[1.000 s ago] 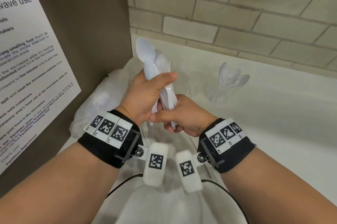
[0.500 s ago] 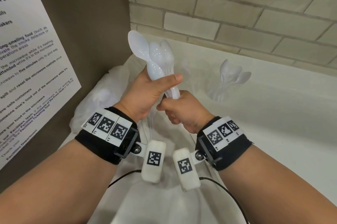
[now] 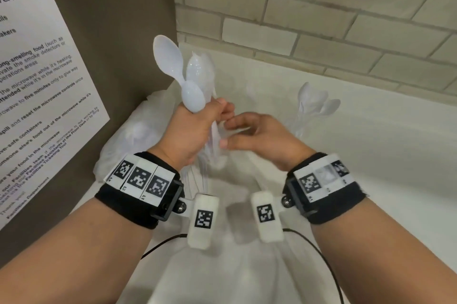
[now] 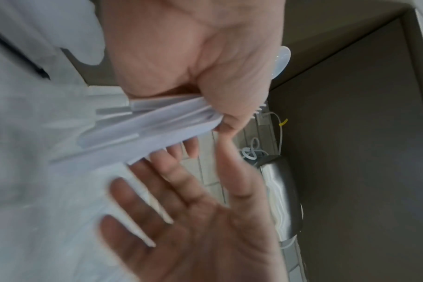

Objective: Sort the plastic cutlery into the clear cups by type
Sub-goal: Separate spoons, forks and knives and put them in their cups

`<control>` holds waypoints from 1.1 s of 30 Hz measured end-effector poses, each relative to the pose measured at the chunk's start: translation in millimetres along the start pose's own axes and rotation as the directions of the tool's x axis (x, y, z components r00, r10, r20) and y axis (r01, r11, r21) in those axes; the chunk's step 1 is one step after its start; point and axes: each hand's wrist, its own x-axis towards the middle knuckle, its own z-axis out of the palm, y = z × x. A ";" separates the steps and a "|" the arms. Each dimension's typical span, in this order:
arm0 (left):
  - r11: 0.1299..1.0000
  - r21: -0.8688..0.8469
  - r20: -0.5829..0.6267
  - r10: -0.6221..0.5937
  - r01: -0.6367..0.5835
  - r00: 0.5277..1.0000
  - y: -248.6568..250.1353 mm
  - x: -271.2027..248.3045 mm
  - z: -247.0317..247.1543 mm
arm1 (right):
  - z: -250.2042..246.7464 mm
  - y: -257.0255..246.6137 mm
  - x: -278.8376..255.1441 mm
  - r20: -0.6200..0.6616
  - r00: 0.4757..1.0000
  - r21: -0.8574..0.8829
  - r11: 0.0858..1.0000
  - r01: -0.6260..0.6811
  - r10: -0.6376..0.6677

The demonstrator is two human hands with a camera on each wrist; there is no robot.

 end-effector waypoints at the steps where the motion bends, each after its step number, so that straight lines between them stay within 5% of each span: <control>1: 1.000 0.014 -0.036 0.007 -0.007 0.999 -2.0 0.7 -2.1 | -7.3 -6.8 0.3 -0.103 0.994 0.014 0.999 0.045 -0.043; 4: 0.975 0.218 -0.048 0.042 -0.031 0.998 -11.0 0.4 -0.8 | -23.8 -36.0 1.2 -0.422 0.858 -0.040 0.952 0.305 -0.293; 6: 0.951 0.308 -0.027 0.035 -0.025 0.999 -14.2 -1.8 4.7 | -27.0 -58.7 -1.3 -0.402 0.759 -0.128 0.852 0.508 -0.513; 8: 0.916 0.400 -0.012 0.039 -0.031 0.999 -16.1 -2.9 9.3 | -26.2 -74.1 -4.1 -0.237 0.723 -0.236 0.760 0.605 -0.649; 12: 0.912 0.407 -0.033 0.069 -0.050 0.997 -13.1 -4.4 11.6 | -24.6 -64.9 4.6 -0.164 0.774 -0.329 0.774 0.541 -0.612; 15: 0.930 0.362 -0.044 0.084 -0.062 0.996 -13.7 -3.7 9.8 | -22.5 -44.6 3.4 -0.164 0.833 -0.201 0.845 0.496 -0.529; 20: 0.909 0.401 -0.036 0.138 -0.112 0.990 -19.9 -4.2 10.7 | -25.6 -40.7 -1.2 -0.261 0.859 -0.015 0.892 0.452 -0.440; 24: 0.885 0.441 -0.029 0.179 -0.148 0.983 -20.0 -4.5 11.5 | -29.9 -52.2 2.8 -0.361 0.853 -0.040 0.920 0.389 -0.376; 29: 0.822 0.547 -0.038 0.212 -0.157 0.977 -22.2 -1.1 11.5 | -27.7 -57.7 7.1 -0.272 0.863 -0.321 0.885 0.336 -0.427; 33: 0.773 0.615 -0.050 0.238 -0.158 0.970 -23.0 -2.6 11.4 | -22.3 -56.2 12.8 -0.393 0.797 -0.301 0.883 0.359 -0.458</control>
